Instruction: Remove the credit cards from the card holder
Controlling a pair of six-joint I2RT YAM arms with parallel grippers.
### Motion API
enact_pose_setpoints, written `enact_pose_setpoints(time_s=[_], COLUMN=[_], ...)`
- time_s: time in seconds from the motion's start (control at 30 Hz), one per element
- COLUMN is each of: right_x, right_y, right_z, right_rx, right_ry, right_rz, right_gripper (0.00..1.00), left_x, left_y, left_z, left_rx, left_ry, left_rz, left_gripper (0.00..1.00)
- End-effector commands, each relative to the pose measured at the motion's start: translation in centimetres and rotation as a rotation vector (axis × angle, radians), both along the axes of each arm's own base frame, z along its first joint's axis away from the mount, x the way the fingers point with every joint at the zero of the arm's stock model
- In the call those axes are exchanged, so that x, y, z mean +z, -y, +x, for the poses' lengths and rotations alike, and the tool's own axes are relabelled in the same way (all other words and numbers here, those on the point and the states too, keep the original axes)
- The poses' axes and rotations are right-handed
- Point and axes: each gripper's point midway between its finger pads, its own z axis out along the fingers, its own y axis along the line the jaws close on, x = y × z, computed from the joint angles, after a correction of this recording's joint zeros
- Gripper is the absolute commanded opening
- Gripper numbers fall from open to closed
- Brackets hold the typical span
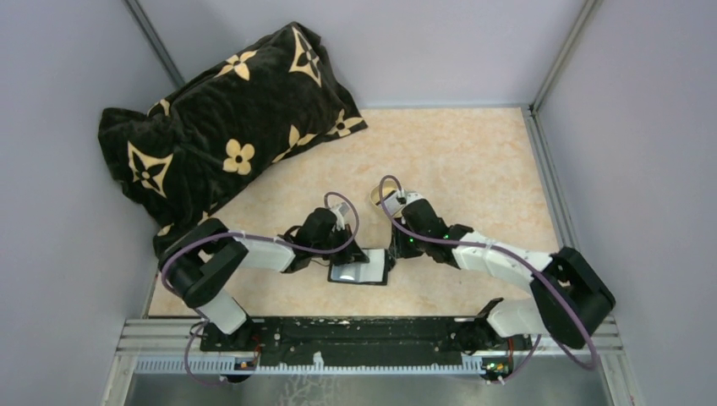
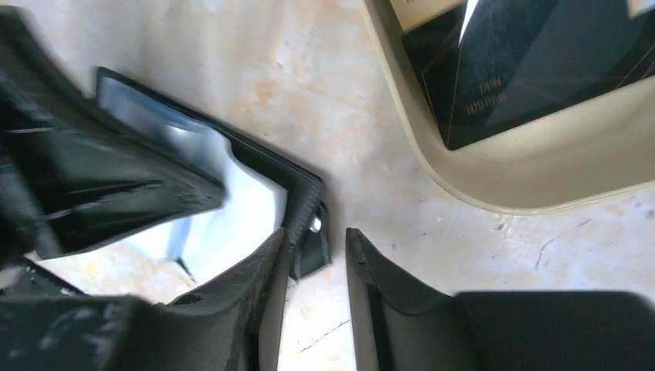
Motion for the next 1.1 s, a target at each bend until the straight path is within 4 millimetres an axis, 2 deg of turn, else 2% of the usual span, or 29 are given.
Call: enact_pose_setpoints(time_s=[0.0, 0.07, 0.1, 0.2, 0.3, 0.47, 0.6, 0.8, 0.87, 0.97, 1.07], right_x=[5.2, 6.8, 7.5, 8.4, 7.2, 3.8, 1.2, -0.3, -0.4, -0.3, -0.2], right_y=[-0.9, -0.8, -0.9, -1.9, -3.2, -5.1, -4.9, -4.7, -4.6, -4.4, -4.3], right_z=[1.0, 1.1, 1.1, 0.9, 0.8, 0.0, -0.4, -0.8, -0.8, -0.7, -0.5], right_rx=[0.035, 0.037, 0.043, 0.071, 0.1, 0.13, 0.109, 0.108, 0.105, 0.098, 0.09], right_ry=[0.156, 0.207, 0.224, 0.232, 0.194, 0.117, 0.061, 0.029, 0.026, 0.03, 0.034], right_rz=[0.073, 0.07, 0.078, 0.127, 0.153, 0.141, 0.107, 0.088, 0.082, 0.074, 0.067], right_gripper=[0.24, 0.04, 0.0, 0.0, 0.0, 0.0, 0.0, 0.0, 0.0, 0.0, 0.0], left_x=[-1.7, -2.4, -2.6, -2.4, -1.6, 0.1, 1.9, 2.2, 1.7, 0.5, -0.2], left_y=[1.0, 1.2, 1.2, 1.1, 0.9, 0.6, -0.2, -3.0, -3.8, -4.8, -5.5], left_z=[0.4, 0.4, 0.4, 0.5, 0.6, 1.0, 1.4, 2.1, 1.9, 1.1, 0.6], left_rx=[-0.008, -0.001, -0.001, 0.002, 0.011, 0.027, 0.051, 0.124, 0.13, 0.137, 0.152], left_ry=[-0.009, -0.014, -0.018, -0.012, 0.008, 0.046, 0.106, 0.175, 0.177, 0.159, 0.145], left_rz=[0.004, 0.002, 0.006, 0.009, 0.01, 0.004, 0.006, 0.121, 0.147, 0.172, 0.187], left_gripper=[0.0, 0.0, 0.0, 0.0, 0.0, 0.0, 0.0, 0.01, 0.06, 0.26, 0.32])
